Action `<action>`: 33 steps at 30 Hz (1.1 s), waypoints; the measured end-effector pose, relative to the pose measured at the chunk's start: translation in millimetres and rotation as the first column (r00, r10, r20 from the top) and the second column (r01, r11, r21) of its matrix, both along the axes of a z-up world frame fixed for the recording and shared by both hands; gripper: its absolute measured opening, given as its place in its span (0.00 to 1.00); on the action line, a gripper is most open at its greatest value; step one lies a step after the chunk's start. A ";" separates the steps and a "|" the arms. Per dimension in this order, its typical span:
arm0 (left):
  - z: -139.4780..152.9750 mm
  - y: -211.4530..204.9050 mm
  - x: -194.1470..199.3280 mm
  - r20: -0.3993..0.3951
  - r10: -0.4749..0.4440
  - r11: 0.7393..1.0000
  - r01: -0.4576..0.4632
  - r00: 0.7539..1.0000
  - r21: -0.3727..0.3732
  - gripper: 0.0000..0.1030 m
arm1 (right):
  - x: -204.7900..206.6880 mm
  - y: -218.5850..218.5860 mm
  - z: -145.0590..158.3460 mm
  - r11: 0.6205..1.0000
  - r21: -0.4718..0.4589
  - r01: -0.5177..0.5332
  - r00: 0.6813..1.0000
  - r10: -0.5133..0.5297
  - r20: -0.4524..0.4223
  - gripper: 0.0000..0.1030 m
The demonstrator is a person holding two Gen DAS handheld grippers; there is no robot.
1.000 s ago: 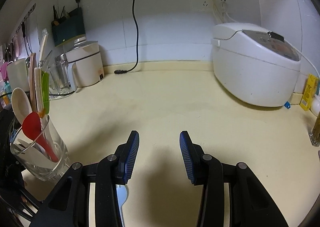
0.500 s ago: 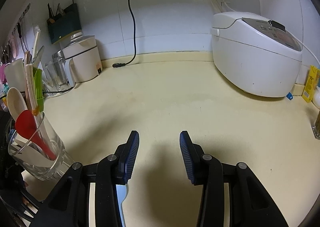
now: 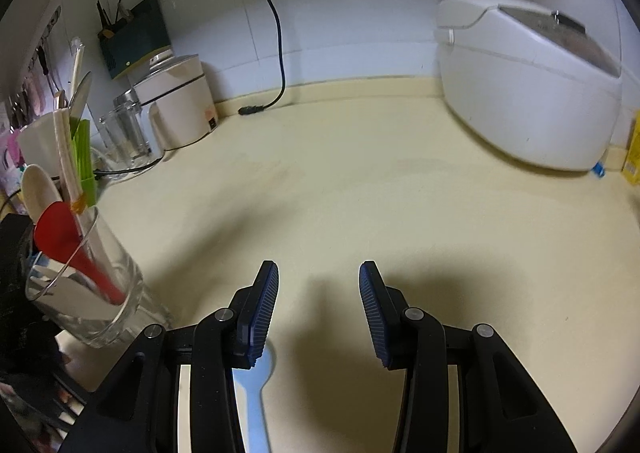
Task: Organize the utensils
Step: 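Move the open right tool over the light blue spork on the counter, then close the right tool on the light blue spork handle and lift it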
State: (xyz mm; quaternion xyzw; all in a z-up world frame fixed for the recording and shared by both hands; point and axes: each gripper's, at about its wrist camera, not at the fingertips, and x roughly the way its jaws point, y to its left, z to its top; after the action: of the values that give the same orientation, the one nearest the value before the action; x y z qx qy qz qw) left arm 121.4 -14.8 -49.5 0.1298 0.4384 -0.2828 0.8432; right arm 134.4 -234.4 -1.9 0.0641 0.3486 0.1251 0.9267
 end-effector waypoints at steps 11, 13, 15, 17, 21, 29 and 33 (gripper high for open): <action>0.5 1.5 -2.7 0.000 -0.002 1.000 0.002 1.000 0.004 0.89 | -21.5 5.0 -10.0 0.995 0.075 -0.069 0.993 0.076 -0.085 0.41; 0.3 1.0 -2.8 0.000 -0.002 1.000 0.002 1.000 0.003 0.89 | -22.2 14.6 -10.7 0.993 0.048 -0.104 0.990 0.108 -0.090 0.41; 0.3 1.1 -2.8 0.000 -0.002 1.000 0.002 1.000 0.004 0.89 | -22.0 24.7 -11.3 0.991 0.012 -0.132 0.986 0.132 -0.099 0.41; 0.3 1.0 -2.9 0.000 -0.002 1.000 0.002 1.000 0.003 0.89 | -21.2 35.4 -12.1 0.987 -0.030 -0.159 0.982 0.155 -0.108 0.41; 0.1 0.9 -1.6 -0.001 -0.002 1.000 0.002 1.000 0.001 0.89 | -21.6 48.7 -14.7 0.977 -0.098 -0.187 0.976 0.174 -0.128 0.41; 0.6 1.1 -0.9 -0.004 -0.002 1.000 0.002 1.000 -0.005 0.89 | -15.8 64.1 -21.4 0.962 -0.186 -0.201 0.970 0.169 -0.174 0.41; 0.5 0.7 -1.2 -0.003 -0.002 1.000 0.002 1.000 -0.004 0.89 | -16.5 68.2 -22.6 0.953 -0.215 -0.214 0.969 0.178 -0.173 0.41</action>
State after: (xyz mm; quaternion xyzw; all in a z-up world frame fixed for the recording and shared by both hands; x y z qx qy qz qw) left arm 120.2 -14.0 -48.9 0.1281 0.4392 -0.2845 0.8425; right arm 118.0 -166.2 -24.5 -0.0703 0.4350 0.1696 0.8815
